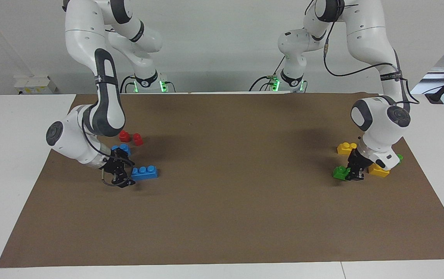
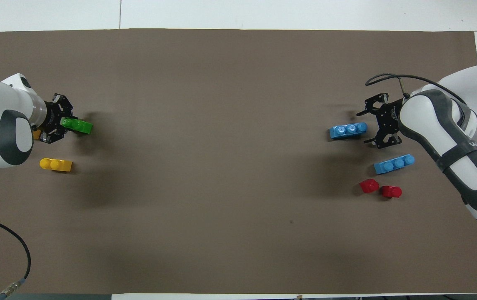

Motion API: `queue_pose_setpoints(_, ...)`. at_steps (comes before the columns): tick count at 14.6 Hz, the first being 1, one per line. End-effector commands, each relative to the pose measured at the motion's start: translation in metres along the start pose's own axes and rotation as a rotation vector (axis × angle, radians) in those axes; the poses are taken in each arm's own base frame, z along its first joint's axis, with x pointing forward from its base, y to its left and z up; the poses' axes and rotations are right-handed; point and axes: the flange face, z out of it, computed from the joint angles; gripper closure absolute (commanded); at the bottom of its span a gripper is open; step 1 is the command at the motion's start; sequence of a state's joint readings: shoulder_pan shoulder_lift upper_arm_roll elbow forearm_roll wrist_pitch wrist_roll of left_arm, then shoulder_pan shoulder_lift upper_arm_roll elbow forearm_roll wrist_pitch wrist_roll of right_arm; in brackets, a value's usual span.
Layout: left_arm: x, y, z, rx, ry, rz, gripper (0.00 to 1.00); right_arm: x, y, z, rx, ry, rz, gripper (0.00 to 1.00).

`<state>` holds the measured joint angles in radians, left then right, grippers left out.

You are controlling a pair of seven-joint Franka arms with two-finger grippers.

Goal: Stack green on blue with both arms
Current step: 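Grasp the green brick with the left gripper while the right gripper grasps the blue brick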

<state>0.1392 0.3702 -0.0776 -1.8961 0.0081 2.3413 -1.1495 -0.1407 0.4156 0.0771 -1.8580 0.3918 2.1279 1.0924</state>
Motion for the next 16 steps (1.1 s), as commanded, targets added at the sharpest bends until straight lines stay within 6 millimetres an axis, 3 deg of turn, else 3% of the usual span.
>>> queue_pose_setpoints(1,0.001,0.010,-0.004,-0.007,0.015,-0.002,1.00,-0.003,0.002,0.003,0.021,-0.017,0.033,0.40)
queue_pose_setpoints(5,-0.003,0.015,-0.023,0.021,0.002,0.004,1.00,-0.002,0.002,0.003,0.025,-0.024,0.060,0.83)
queue_pose_setpoints(6,-0.007,0.015,-0.029,0.032,-0.004,0.008,1.00,-0.001,0.002,0.001,0.032,-0.036,0.070,0.90)
queue_pose_setpoints(11,-0.049,0.019,-0.075,0.065,-0.013,0.004,1.00,-0.005,-0.006,-0.013,0.043,-0.052,0.099,0.90)
queue_pose_setpoints(14,-0.080,0.022,-0.093,0.083,-0.015,-0.036,1.00,-0.034,-0.015,-0.018,0.040,-0.051,0.126,0.90)
queue_pose_setpoints(16,-0.105,0.025,-0.101,0.100,-0.016,-0.054,1.00,-0.074,-0.022,-0.016,0.041,-0.042,0.115,0.90)
